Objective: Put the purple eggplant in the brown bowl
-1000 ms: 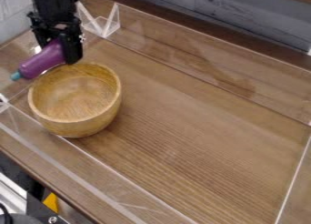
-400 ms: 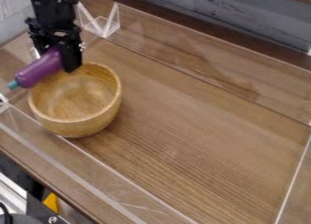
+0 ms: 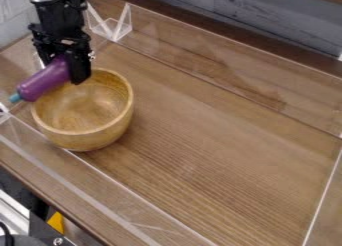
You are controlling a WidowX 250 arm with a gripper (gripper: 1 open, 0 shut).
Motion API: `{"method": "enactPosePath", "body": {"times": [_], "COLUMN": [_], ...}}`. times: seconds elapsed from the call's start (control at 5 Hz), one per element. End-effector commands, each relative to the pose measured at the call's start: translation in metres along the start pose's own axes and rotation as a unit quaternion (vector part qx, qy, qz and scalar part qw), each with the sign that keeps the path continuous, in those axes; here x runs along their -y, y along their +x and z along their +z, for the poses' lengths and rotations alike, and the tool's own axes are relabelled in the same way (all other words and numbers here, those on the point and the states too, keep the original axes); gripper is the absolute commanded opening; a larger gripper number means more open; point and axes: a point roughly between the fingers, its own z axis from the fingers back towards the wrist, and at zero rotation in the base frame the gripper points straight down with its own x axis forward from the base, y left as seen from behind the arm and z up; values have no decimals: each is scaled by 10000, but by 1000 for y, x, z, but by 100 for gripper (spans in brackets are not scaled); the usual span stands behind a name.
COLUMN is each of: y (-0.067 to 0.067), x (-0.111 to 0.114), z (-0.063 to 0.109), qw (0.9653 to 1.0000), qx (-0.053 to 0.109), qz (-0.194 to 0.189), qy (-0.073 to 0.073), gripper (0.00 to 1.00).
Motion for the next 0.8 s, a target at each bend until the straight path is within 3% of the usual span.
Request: {"method": "enactPosePath", "body": {"times": [0.0, 0.6], "y": [2, 0], "x": [4, 16], "z": [19, 14], "qw": [9993, 9993], "qx": [280, 241], "qz": [-70, -100], "qy": [236, 260], "gripper": [0, 0]}}
